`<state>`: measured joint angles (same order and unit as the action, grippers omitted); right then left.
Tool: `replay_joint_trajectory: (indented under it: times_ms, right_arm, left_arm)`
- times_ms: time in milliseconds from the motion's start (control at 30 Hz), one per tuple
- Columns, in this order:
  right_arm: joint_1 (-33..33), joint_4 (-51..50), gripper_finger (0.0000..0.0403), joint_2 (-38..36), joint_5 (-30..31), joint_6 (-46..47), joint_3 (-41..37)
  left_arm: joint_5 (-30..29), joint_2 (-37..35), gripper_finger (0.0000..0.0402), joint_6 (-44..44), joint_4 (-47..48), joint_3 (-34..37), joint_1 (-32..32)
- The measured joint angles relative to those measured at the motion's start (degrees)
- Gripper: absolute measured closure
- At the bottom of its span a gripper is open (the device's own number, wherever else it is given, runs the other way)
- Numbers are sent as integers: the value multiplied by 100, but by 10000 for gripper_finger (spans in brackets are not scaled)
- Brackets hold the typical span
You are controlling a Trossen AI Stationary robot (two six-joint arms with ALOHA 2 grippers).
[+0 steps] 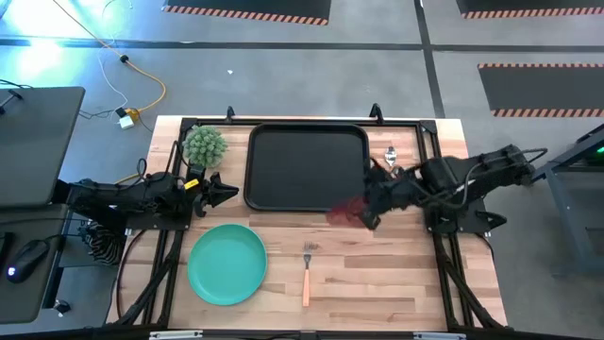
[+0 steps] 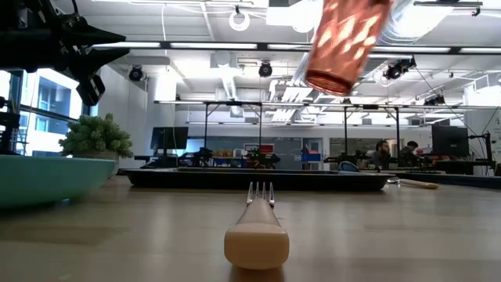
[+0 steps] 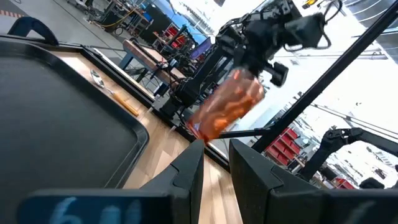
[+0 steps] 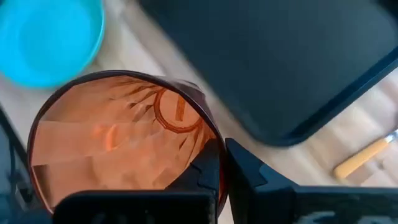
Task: Pick and place plate/cup/fork/spoon on tray
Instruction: Put the red cup on the black tray
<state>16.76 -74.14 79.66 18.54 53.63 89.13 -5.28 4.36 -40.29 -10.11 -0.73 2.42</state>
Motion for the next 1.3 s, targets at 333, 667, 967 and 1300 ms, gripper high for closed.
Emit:
replay_joint_trajectory:
  times_ms: [333, 667, 967, 1300]
  right_arm:
    - [-1040, -1, 402, -2, 556, -176, 430]
    - [-2544, 23, 402, -4, 455, -815, 541]
    - [-4150, 444, 402, -3, -115, -2067, 541]
    - [-5725, 1359, 402, 100, -1115, -3118, 541]
  left_arm:
    - [-2, 0, 335, -2, 2, -1, 0]
    - [-7, 0, 335, 295, 2, 0, -2]
    - [-8, 0, 335, 303, 2, -1, 0]
    - [-280, 0, 335, 452, 0, -2, -2]
